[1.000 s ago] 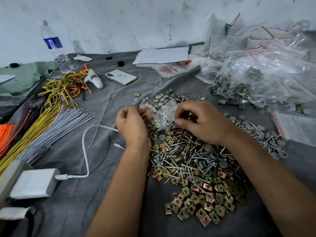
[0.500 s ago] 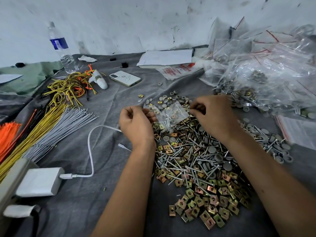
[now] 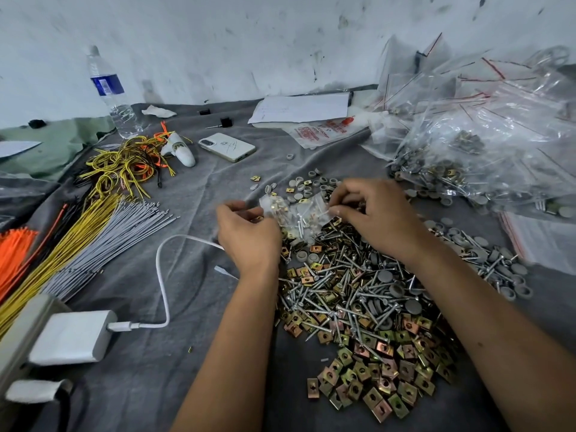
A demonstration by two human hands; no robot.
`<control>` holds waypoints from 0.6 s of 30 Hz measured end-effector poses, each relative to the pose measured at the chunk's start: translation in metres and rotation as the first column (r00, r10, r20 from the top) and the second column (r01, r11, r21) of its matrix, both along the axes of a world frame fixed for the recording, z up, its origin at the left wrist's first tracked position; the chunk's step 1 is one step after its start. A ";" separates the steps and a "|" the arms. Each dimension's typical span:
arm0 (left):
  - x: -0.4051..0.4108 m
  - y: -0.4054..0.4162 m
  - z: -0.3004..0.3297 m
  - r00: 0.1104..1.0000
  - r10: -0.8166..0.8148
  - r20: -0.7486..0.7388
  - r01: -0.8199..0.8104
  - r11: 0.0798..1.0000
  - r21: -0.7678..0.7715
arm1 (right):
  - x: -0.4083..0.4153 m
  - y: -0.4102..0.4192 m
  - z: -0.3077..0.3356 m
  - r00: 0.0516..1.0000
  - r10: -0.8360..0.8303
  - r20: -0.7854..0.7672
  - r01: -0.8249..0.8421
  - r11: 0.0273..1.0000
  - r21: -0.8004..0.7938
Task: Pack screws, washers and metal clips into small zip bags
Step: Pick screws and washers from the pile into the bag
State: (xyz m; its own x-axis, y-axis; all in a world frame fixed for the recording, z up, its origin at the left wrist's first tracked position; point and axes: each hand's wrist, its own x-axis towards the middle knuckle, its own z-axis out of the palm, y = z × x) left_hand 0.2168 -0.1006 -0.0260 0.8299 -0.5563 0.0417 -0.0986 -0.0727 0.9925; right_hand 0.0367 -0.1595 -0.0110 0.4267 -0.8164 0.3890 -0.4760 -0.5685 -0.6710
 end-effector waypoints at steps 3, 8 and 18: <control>0.001 0.000 0.000 1.000 0.003 -0.015 -0.002 1.000 0.007 | 0.001 0.001 -0.001 0.998 0.055 -0.020 -0.054 0.998 0.036; 0.001 0.000 0.000 0.999 0.028 -0.036 -0.029 0.999 -0.031 | 0.005 0.001 -0.002 0.995 0.086 -0.057 -0.079 0.991 0.111; 0.001 0.001 0.007 0.974 0.188 -0.124 -0.211 0.954 -0.211 | 0.003 0.004 -0.002 0.995 0.023 0.095 -0.017 0.998 -0.062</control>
